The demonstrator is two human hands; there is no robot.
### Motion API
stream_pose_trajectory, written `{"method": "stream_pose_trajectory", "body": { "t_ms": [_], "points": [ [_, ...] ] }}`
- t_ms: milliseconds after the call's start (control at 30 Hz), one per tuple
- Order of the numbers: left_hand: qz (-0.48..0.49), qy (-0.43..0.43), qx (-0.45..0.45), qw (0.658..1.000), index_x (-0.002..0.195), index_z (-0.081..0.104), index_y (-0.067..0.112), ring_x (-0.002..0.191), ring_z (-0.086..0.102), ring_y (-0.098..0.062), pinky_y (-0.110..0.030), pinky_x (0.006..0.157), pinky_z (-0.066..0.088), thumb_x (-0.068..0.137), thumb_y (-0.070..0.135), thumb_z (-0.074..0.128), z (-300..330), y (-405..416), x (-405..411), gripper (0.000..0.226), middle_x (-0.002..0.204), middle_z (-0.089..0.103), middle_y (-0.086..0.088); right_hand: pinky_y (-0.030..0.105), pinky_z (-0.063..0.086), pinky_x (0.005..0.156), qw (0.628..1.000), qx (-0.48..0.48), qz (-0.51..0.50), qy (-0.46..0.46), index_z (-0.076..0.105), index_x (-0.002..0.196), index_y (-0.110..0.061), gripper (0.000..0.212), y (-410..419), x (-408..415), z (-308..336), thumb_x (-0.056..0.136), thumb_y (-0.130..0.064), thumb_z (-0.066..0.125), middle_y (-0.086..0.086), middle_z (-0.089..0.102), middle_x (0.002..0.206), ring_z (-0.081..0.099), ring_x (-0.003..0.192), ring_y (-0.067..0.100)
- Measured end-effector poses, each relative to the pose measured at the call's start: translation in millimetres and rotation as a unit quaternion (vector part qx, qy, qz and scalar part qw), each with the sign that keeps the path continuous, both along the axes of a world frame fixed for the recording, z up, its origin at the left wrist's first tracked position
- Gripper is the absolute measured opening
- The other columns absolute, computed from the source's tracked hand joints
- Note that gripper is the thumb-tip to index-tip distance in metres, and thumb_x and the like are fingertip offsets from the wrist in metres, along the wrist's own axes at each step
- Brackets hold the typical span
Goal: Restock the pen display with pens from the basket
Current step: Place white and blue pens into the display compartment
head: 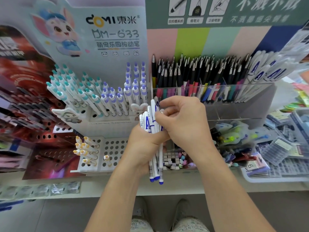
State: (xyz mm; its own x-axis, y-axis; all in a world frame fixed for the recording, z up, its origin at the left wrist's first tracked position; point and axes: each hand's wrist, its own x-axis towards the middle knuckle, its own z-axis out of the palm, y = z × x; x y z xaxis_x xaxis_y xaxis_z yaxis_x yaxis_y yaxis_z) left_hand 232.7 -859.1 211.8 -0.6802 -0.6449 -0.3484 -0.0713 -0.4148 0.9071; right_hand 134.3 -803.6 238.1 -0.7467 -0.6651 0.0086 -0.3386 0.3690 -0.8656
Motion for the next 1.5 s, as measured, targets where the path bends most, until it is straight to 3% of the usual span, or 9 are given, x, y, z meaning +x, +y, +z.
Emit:
{"method": "stream_pose_trajectory", "body": {
  "t_ms": [200, 333, 433, 567, 800, 1133, 1300, 1433, 1500],
  "points": [
    [-0.012, 0.036, 0.069, 0.997, 0.088, 0.071, 0.017, 0.056, 0.054, -0.015, -0.025, 0.047, 0.045, 0.06, 0.027, 0.089, -2.3, -5.5, 0.3, 0.035, 0.065, 0.062, 0.0, 0.027, 0.06, 0.067, 0.955, -0.11, 0.02, -0.274, 0.076, 0.102, -0.007, 0.013, 2.2, -9.2, -1.8, 0.089, -0.006, 0.074, 0.013, 0.077, 0.089, 0.074, 0.078, 0.018],
    [0.005, 0.024, 0.119, 0.993, 0.098, 0.068, 0.011, 0.053, 0.051, -0.013, -0.022, 0.044, 0.045, 0.066, 0.039, 0.084, -2.3, -4.8, 3.0, 0.045, 0.067, 0.058, 0.0, 0.024, 0.056, 0.063, 0.95, -0.138, -0.01, -0.279, 0.077, 0.098, -0.009, 0.011, 2.8, -12.9, -6.4, 0.095, -0.007, 0.066, 0.005, 0.077, 0.081, 0.067, 0.07, 0.011],
    [0.019, 0.021, 0.119, 0.993, 0.096, 0.069, 0.013, 0.052, 0.048, -0.011, -0.02, 0.045, 0.045, 0.074, 0.032, 0.077, -1.3, -7.2, 6.4, 0.03, 0.064, 0.058, 0.005, 0.021, 0.055, 0.063, 0.925, -0.245, -0.086, -0.277, 0.076, 0.101, -0.005, 0.012, 7.5, -26.4, -2.5, 0.095, -0.007, 0.066, 0.001, 0.071, 0.077, 0.064, 0.068, 0.009],
    [0.042, 0.015, 0.105, 0.993, 0.1, 0.068, 0.013, 0.05, 0.047, -0.01, -0.021, 0.044, 0.044, 0.076, 0.023, 0.078, -2.4, -13.6, 13.3, 0.028, 0.072, 0.054, 0.0, 0.021, 0.053, 0.064, 0.894, -0.366, -0.213, -0.144, 0.076, 0.098, -0.01, 0.008, 12.8, -48.3, -2.9, 0.094, -0.007, 0.069, -0.002, 0.072, 0.078, 0.063, 0.069, 0.01],
    [0.05, 0.004, 0.072, 0.996, 0.095, 0.062, 0.01, 0.051, 0.047, -0.011, -0.021, 0.044, 0.043, 0.089, 0.001, 0.068, -8.3, -18.0, 15.0, 0.013, 0.066, 0.052, 0.0, 0.019, 0.054, 0.076, 0.951, -0.223, -0.155, 0.15, 0.077, 0.103, -0.013, 0.012, 7.2, -40.0, -40.7, 0.09, -0.013, 0.075, 0.001, 0.072, 0.094, 0.067, 0.086, 0.006],
    [0.039, 0.006, 0.066, 0.997, 0.096, 0.062, 0.011, 0.05, 0.048, -0.01, -0.021, 0.045, 0.044, 0.087, 0.002, 0.072, -11.4, -18.6, 12.5, 0.016, 0.061, 0.053, 0.004, 0.019, 0.057, 0.077, 0.989, -0.144, 0.015, 0.004, 0.08, 0.097, -0.01, 0.012, -6.9, -28.8, -53.9, 0.088, -0.005, 0.076, -0.004, 0.076, 0.089, 0.072, 0.083, 0.002],
    [0.018, -0.001, 0.023, 1.0, 0.09, 0.062, 0.011, 0.05, 0.047, -0.013, -0.024, 0.046, 0.044, 0.082, 0.001, 0.076, -10.0, -17.8, 9.5, 0.019, 0.06, 0.055, 0.002, 0.031, 0.06, 0.071, 0.987, -0.152, -0.016, -0.043, 0.079, 0.096, -0.023, 0.008, -0.8, -29.3, -26.9, 0.089, -0.026, 0.077, -0.006, 0.077, 0.084, 0.072, 0.077, 0.012],
    [-0.017, -0.028, -0.059, 0.998, 0.094, 0.063, 0.012, 0.054, 0.054, -0.016, -0.03, 0.052, 0.046, 0.077, 0.006, 0.083, -10.1, -14.9, 2.0, 0.026, 0.065, 0.06, -0.003, 0.038, 0.059, 0.066, 0.989, -0.101, 0.082, -0.077, 0.078, 0.097, -0.024, 0.036, 0.7, -22.3, -5.0, 0.072, -0.05, 0.081, 0.007, 0.072, 0.077, 0.067, 0.072, 0.027],
    [-0.034, -0.032, -0.079, 0.996, 0.097, 0.065, 0.011, 0.054, 0.055, -0.016, -0.03, 0.053, 0.047, 0.076, 0.01, 0.084, -6.4, -11.6, -1.7, 0.028, 0.063, 0.063, -0.002, 0.034, 0.059, 0.061, 0.988, -0.105, 0.079, -0.078, 0.078, 0.091, -0.024, 0.029, -1.0, -17.4, -2.9, 0.072, -0.045, 0.082, 0.009, 0.071, 0.076, 0.067, 0.069, 0.026]
  ]
}}
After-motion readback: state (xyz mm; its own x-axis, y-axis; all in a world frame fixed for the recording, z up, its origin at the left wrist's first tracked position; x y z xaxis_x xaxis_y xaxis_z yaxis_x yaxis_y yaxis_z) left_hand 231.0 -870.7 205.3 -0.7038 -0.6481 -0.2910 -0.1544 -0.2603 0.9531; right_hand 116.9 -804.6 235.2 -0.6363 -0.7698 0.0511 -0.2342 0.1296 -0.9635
